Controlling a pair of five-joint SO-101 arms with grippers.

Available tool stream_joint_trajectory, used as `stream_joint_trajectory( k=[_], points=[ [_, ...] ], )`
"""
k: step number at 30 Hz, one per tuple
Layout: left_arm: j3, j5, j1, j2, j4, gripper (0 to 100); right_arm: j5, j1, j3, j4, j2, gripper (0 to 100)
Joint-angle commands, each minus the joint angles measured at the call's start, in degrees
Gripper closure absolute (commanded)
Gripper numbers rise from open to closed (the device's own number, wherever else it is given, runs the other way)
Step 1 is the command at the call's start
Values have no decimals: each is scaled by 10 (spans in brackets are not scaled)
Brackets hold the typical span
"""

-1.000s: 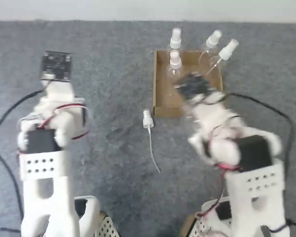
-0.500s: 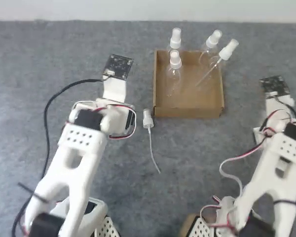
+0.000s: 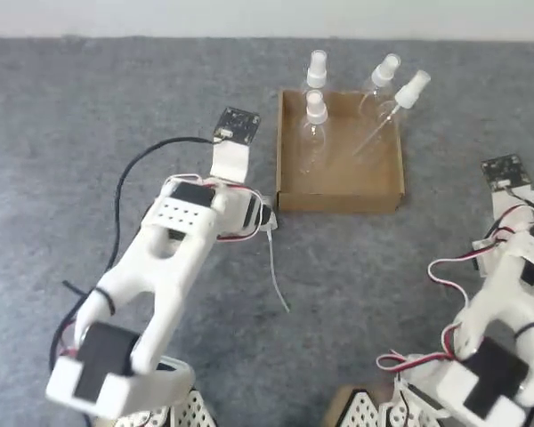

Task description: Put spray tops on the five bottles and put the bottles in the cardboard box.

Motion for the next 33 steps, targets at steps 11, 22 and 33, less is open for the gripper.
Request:
stream_joint_trajectory(
  k=[11, 22, 33],
  points=[
    [-116, 5, -1, 125, -12, 769, 19, 7, -4, -33, 28, 993],
    [-165, 38, -8, 194, -12, 773, 19, 7, -4, -29, 28, 993],
    [-273, 40, -7, 277, 64, 849, 19, 7, -3, -28, 28, 993]
  ],
)
